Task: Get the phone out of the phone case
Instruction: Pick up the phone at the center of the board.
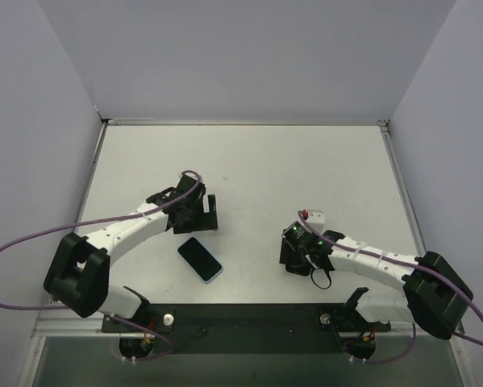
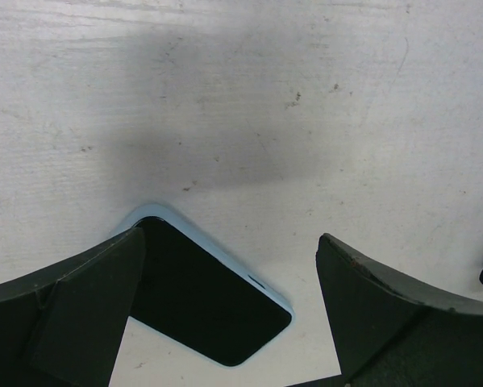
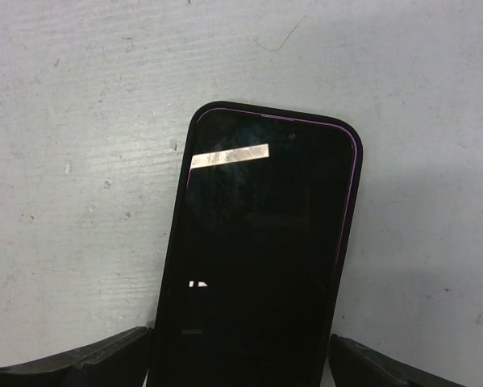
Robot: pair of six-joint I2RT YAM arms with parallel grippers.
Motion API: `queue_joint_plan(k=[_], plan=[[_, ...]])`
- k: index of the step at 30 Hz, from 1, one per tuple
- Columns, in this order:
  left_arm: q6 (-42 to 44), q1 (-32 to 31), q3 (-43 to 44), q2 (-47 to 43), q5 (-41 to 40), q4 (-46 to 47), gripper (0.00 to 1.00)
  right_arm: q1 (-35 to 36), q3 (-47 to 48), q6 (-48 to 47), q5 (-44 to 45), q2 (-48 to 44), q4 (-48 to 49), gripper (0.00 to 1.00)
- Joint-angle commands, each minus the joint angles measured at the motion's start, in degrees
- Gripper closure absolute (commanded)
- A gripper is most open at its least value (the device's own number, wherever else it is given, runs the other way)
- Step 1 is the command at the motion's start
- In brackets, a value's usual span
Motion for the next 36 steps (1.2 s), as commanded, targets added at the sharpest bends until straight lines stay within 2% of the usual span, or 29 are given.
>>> queue_joint_plan(k=[1, 6, 7, 11, 14, 15, 18, 22, 23, 26, 33, 34, 36], plan=[[-1.50, -3.57, 4.76, 0.44, -0.17, -0.26, 0.02, 1.37, -2.25, 3.04, 1.11, 4.59, -0.03, 0.18], [-1.49, -5.69, 6.96, 2.99, 1.48, -0.97, 0.03, 2.95, -1.90, 3.30, 1.20, 3.55, 1.19, 0.44], [-2.02, -6.04, 6.96, 3.25, 2.97, -0.27, 0.02, 2.96, -2.16, 3.30, 0.85, 2.33, 1.63, 0.55], [-6.58, -7.10, 4.86, 4.65, 12.54, 9.45, 0.03, 2.87, -2.34, 2.43, -0.20, -1.19, 2.16, 0.78], [-10.72, -7.27, 3.45, 8.07, 19.58, 16.23, 0.04, 2.96, -4.88, 0.50, -3.96, -6.46, 6.89, 0.79], [-12.03, -7.27, 3.62, 9.22, 20.90, 17.39, 0.04, 2.96, -6.37, -0.03, -5.72, -8.22, 12.39, 0.79], [-14.41, -7.45, 3.71, 13.27, 26.09, 22.48, 0.04, 2.87, -10.25, -1.44, -10.38, -13.50, 19.90, 0.79], [-18.89, -9.03, 2.31, 16.87, 31.62, 30.48, 0.04, 3.39, -9.72, -3.55, -11.89, -14.21, 20.36, 0.80], [-20.03, -9.29, 1.87, 18.01, 32.16, 36.24, 0.04, 3.57, -9.29, -4.16, -12.42, -14.12, 20.79, 0.80], [-23.29, -10.61, 0.81, 19.68, 32.95, 41.29, 0.04, 4.27, -8.23, -5.66, -13.04, -13.33, 20.88, 0.80], [-24.95, -13.51, 3.18, 24.61, 32.07, 39.46, 0.11, 5.15, -7.88, -5.13, -15.15, -12.11, 23.00, 0.79], [-25.57, -13.95, 2.92, 25.14, 32.42, 40.16, 0.16, 5.24, -7.79, -5.22, -15.06, -11.93, 22.91, 0.79], [-27.33, -14.39, 2.75, 26.72, 33.30, 42.71, 0.18, 5.33, -7.61, -5.13, -14.88, -11.58, 22.99, 0.79]])
